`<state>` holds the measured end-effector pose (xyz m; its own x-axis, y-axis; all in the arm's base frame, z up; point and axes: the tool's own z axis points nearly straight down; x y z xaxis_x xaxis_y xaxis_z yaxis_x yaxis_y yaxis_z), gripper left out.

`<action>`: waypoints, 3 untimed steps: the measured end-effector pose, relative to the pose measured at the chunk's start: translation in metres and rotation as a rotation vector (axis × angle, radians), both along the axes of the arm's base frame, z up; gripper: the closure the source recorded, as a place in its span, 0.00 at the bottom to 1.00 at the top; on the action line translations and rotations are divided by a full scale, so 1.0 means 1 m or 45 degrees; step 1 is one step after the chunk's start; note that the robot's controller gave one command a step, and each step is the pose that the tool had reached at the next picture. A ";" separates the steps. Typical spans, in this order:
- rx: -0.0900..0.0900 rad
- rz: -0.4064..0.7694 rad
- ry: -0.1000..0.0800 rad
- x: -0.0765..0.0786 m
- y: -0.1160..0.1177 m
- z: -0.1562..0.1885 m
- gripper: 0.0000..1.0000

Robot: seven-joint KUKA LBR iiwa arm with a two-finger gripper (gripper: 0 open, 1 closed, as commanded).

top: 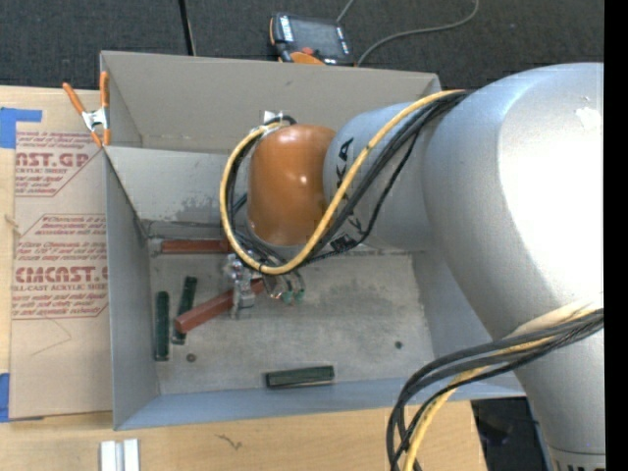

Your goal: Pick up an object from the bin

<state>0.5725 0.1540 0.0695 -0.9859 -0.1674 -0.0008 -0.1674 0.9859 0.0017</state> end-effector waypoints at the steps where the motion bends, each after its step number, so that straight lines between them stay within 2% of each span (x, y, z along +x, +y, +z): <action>1: -0.001 0.116 -0.013 0.007 -0.026 0.109 1.00; 2: 0.001 0.131 -0.015 0.007 -0.020 0.197 1.00; 3: -0.003 -0.204 0.004 0.003 -0.034 0.124 1.00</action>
Offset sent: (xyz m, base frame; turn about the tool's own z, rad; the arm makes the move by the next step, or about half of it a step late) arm 0.0042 -0.0257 0.1047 -0.0916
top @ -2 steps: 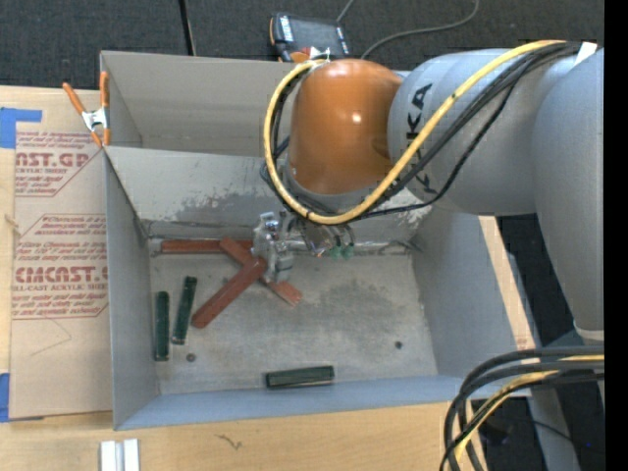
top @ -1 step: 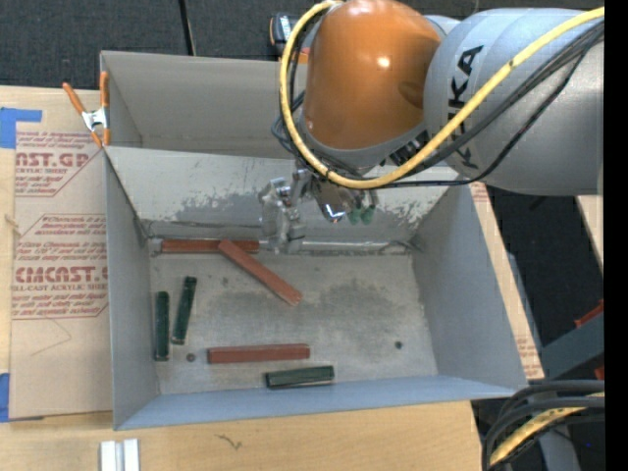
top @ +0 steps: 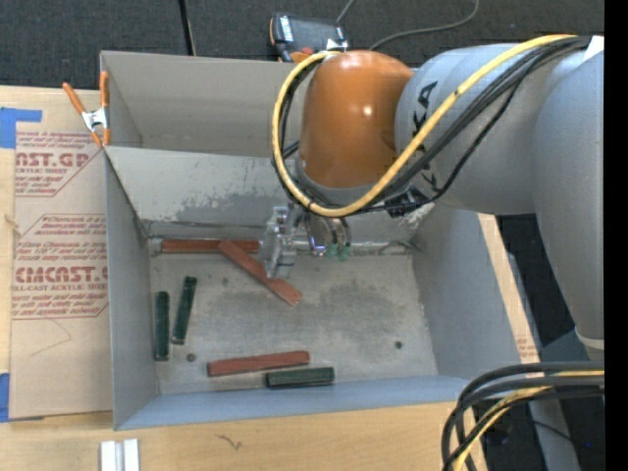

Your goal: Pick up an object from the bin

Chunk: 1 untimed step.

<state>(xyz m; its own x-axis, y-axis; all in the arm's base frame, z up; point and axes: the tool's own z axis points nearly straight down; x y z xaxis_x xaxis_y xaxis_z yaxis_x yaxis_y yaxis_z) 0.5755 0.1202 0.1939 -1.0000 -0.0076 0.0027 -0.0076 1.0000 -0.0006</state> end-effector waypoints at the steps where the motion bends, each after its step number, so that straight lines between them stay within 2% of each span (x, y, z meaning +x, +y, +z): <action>1: 0.002 0.001 -0.006 0.001 0.001 0.002 0.00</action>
Offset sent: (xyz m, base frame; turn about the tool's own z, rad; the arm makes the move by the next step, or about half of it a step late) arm 0.0000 0.0000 0.0000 0.0000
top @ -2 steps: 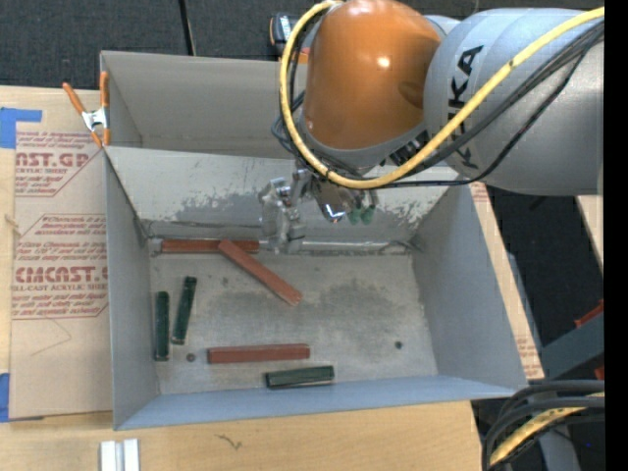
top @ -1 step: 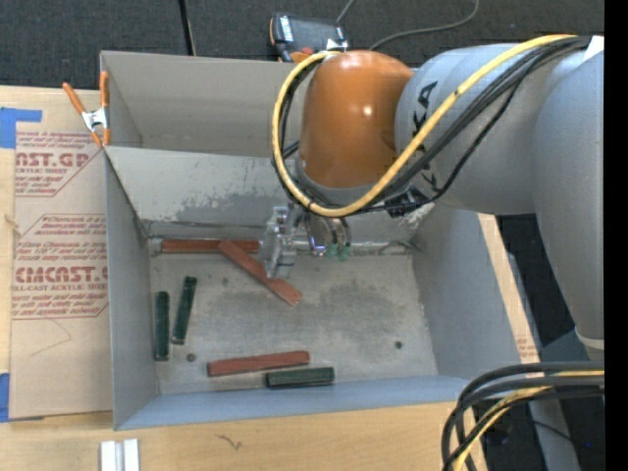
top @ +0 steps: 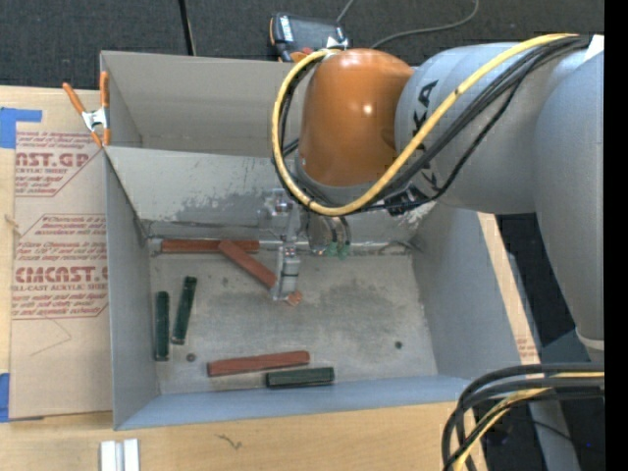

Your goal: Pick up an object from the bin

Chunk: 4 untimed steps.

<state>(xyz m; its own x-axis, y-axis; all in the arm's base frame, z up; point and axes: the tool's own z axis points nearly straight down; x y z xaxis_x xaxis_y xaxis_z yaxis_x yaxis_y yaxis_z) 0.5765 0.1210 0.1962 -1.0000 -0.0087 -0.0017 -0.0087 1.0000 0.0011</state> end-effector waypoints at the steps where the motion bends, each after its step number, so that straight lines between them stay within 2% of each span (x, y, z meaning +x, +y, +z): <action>1: 0.000 -0.084 0.005 -0.022 -0.029 -0.130 0.00; 2: 0.002 -0.083 0.000 -0.020 -0.027 -0.125 1.00; 3: 0.003 -0.094 -0.008 -0.030 -0.011 0.003 1.00; 4: -0.002 0.620 -0.010 -0.032 -0.012 0.117 1.00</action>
Offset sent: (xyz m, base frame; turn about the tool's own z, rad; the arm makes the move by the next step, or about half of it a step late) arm -0.0208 -0.0289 -0.1262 0.0660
